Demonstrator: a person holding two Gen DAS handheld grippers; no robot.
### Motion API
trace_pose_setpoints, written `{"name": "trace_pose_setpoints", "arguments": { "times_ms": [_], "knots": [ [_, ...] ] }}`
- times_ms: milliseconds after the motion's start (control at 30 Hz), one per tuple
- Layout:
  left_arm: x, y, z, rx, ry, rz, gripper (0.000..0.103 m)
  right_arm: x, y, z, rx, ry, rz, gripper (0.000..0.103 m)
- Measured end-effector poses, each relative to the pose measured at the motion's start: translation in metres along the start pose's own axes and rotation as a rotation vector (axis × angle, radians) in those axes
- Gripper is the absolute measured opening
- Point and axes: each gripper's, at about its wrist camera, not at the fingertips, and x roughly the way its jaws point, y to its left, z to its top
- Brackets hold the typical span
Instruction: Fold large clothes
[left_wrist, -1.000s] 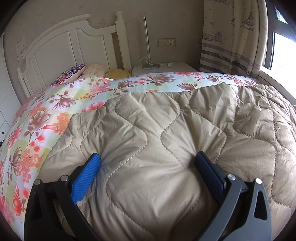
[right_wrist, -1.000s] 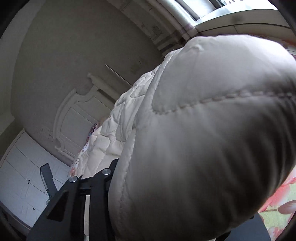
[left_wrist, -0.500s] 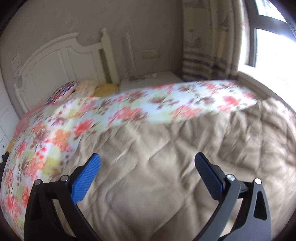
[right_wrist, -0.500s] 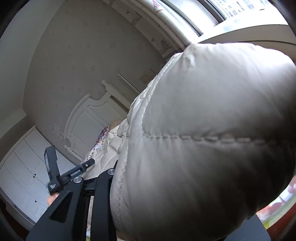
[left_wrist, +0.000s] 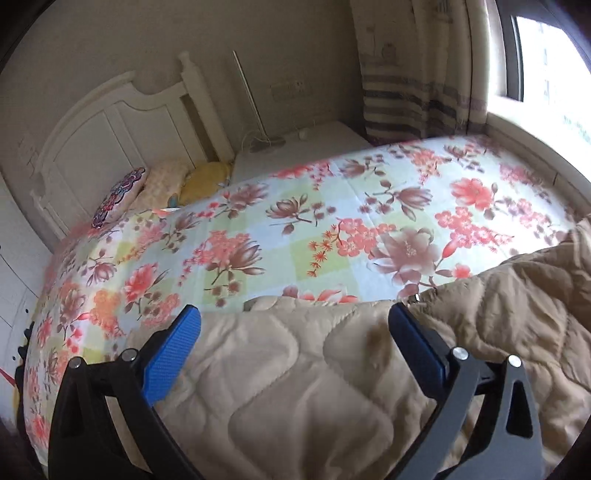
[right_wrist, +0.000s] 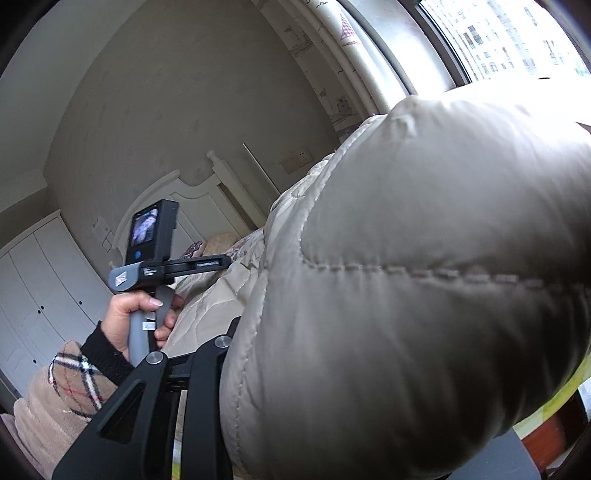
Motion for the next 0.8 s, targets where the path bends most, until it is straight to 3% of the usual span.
{"name": "trace_pose_setpoints", "arguments": {
  "times_ms": [67,167,233,300,367,467,567,667,733,800],
  "knots": [
    [-0.038,0.011,-0.023,-0.034,-0.066,-0.069,0.101,-0.007,0.001,0.002,-0.013,-0.002,-0.015,0.039],
    [-0.078,0.005,-0.069,-0.004,-0.122,-0.119,0.101,-0.003,0.014,0.003,-0.037,-0.008,-0.043,0.039],
    [-0.083,-0.008,-0.102,0.060,-0.107,-0.149,0.101,0.005,0.020,0.004,-0.055,-0.017,-0.071,0.039],
    [-0.079,-0.023,-0.133,0.140,-0.109,-0.126,0.101,0.008,0.035,0.006,-0.076,-0.016,-0.089,0.039],
    [-0.089,-0.017,-0.148,0.139,-0.156,-0.142,0.101,0.009,0.060,0.006,-0.154,-0.031,-0.152,0.040],
    [-0.115,0.009,-0.153,0.149,-0.203,-0.252,0.101,0.012,0.103,0.010,-0.281,-0.072,-0.231,0.040],
    [-0.141,0.074,-0.156,0.010,-0.281,-0.258,0.101,0.020,0.164,0.003,-0.486,-0.115,-0.294,0.040],
    [-0.158,0.156,-0.161,-0.201,-0.339,-0.191,0.101,0.040,0.233,-0.018,-0.738,-0.159,-0.341,0.040],
    [-0.172,0.218,-0.172,-0.363,-0.376,-0.127,0.101,0.062,0.277,-0.041,-0.920,-0.177,-0.354,0.040],
    [-0.186,0.263,-0.183,-0.472,-0.399,-0.087,0.101,0.088,0.319,-0.085,-1.152,-0.169,-0.378,0.040]
  ]
}}
